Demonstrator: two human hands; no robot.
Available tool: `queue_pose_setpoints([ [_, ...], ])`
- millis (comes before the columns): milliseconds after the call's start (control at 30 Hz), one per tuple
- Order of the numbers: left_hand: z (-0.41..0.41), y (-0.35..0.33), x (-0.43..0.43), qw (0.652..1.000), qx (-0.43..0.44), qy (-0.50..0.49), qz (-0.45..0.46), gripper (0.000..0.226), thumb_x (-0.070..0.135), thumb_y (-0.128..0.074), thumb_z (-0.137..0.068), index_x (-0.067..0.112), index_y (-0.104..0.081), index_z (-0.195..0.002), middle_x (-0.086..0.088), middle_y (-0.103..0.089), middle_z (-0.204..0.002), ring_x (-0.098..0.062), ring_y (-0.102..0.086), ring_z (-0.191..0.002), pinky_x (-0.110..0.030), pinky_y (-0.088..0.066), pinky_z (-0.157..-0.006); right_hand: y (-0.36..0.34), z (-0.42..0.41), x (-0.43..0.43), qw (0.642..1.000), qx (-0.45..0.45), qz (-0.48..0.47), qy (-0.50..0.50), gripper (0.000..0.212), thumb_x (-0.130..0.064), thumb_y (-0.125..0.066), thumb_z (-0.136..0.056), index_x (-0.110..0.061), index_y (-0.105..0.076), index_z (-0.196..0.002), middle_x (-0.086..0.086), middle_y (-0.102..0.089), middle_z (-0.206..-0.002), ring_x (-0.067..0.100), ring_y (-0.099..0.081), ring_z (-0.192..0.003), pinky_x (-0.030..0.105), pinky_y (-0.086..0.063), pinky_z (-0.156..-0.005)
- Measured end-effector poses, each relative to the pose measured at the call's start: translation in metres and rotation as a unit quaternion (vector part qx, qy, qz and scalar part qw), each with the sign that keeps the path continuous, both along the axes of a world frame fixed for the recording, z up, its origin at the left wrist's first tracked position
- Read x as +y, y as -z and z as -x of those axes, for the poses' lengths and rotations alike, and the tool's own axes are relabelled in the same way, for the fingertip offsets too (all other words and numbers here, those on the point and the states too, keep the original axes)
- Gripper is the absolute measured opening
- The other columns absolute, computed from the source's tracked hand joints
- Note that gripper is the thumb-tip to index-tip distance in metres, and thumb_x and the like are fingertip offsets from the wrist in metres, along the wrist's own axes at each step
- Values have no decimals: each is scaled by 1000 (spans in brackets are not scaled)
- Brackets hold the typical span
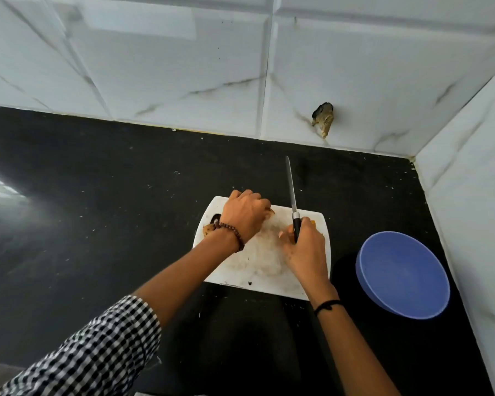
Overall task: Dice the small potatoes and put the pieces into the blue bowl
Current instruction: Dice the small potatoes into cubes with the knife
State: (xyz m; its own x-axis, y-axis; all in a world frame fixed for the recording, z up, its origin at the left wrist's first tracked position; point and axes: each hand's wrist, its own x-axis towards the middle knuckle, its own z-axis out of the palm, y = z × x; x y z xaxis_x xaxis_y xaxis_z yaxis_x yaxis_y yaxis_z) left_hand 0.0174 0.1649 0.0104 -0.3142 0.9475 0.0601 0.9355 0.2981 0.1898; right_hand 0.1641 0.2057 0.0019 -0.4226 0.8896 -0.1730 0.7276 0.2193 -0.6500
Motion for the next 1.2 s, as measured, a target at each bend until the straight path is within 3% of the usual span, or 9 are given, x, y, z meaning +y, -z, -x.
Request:
queue_pose_setpoints([
  [167,-23,8,-25,998,-58,25,-22,24,34,-54,-94,24,-66,-111,3,-65,-99,-17,-55,-97,-29,-35,-93,-4,-10,-13,999,18,45,-4,17,-30,-62,-98,-16,-54,-105,-1,-62,-91,16,-62,-85,28,-49,-74],
  [233,-28,12,-34,996,-85,15,-15,24,36,-55,-94,24,-67,-110,3,-65,-100,-16,-55,-96,-27,-38,-86,-2,-14,-19,998,18,54,-8,19,-31,-62,-98,-16,-55,-107,-2,-63,-91,16,-63,-86,29,-52,-77],
  [333,-31,12,-42,992,-123,1,-13,26,39,-59,-91,24,-67,-110,3,-65,-102,-15,-56,-96,-27,-43,-80,1,-21,-28,997,27,71,1,19,-31,-63,-97,-16,-56,-106,-6,-61,-87,12,-61,-82,21,-47,-69],
  [467,-32,9,-48,987,-161,-14,-1,34,36,-67,-86,23,-64,-118,3,-66,-107,-14,-56,-101,-28,-45,-86,-1,-34,-43,994,48,94,34,23,-40,-63,-97,-19,-58,-104,-9,-61,-88,4,-58,-78,13,-42,-63],
  [567,-34,10,-51,985,-167,-34,-15,27,32,-67,-87,25,-68,-113,4,-69,-104,-14,-58,-99,-29,-46,-85,-6,-42,-54,990,73,107,52,32,-50,-56,-98,-18,-61,-94,-2,-65,-82,8,-62,-75,19,-45,-62],
  [667,-37,10,-52,985,-162,-50,-27,22,33,-66,-88,27,-72,-107,6,-70,-102,-12,-58,-96,-27,-46,-80,-8,-46,-65,988,67,128,48,41,-53,-42,-102,-18,-62,-94,0,-65,-80,14,-65,-76,31,-55,-72],
  [900,-42,13,-58,982,-161,-89,-37,21,39,-63,-88,30,-73,-104,5,-68,-95,-13,-57,-88,-26,-45,-70,-6,-53,-90,991,24,128,7,42,-48,-36,-105,-14,-57,-93,2,-59,-75,11,-57,-65,20,-39,-55],
  [1200,-42,11,-57,986,-141,-83,-31,21,34,-60,-91,26,-73,-107,1,-69,-99,-17,-60,-88,-28,-46,-76,-7,-53,-102,996,2,92,-3,44,-49,-33,-106,-13,-56,-96,5,-63,-81,17,-63,-72,35,-54,-65],
])
